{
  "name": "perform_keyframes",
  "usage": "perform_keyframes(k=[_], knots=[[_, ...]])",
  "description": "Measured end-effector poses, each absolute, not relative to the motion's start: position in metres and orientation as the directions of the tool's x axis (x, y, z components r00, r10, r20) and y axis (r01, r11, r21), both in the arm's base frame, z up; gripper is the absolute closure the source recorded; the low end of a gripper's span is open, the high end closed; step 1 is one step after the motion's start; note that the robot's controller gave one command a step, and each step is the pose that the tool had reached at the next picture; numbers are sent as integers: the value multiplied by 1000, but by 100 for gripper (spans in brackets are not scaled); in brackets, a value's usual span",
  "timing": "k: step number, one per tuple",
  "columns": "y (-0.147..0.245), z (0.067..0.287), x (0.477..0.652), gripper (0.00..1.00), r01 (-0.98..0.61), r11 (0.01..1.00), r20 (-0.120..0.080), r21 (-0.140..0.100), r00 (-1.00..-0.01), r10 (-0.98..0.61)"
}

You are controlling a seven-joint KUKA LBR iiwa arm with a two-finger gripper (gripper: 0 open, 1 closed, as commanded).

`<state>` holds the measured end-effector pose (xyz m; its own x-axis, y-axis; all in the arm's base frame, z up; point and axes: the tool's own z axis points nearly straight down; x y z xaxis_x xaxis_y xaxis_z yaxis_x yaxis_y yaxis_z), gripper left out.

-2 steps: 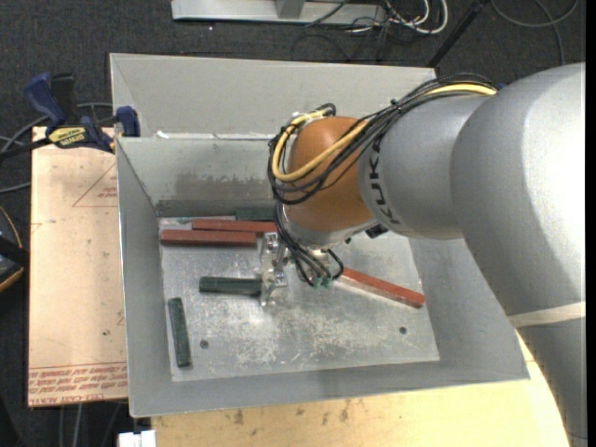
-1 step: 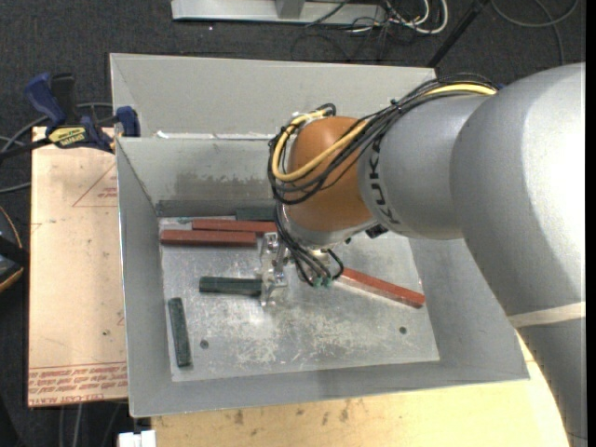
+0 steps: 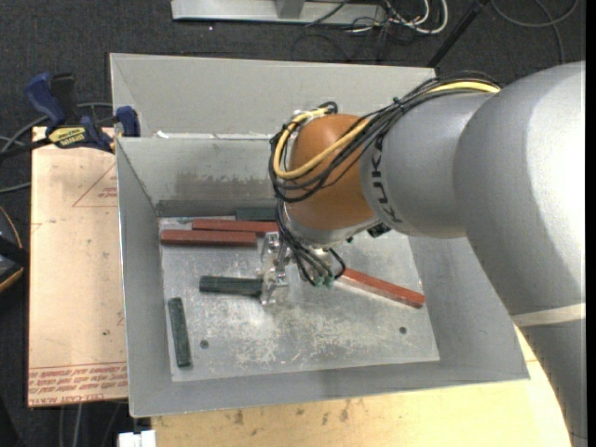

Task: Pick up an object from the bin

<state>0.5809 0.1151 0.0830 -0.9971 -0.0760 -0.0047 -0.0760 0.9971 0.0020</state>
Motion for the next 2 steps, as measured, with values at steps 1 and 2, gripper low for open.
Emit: perform_keyframes(k=[1, 2], knots=[[106, 103, 608, 100, -150, 989, -15, 1, -989, -150], [107, 286, 589, 100, -153, 988, 0, 0, -988, -153]])
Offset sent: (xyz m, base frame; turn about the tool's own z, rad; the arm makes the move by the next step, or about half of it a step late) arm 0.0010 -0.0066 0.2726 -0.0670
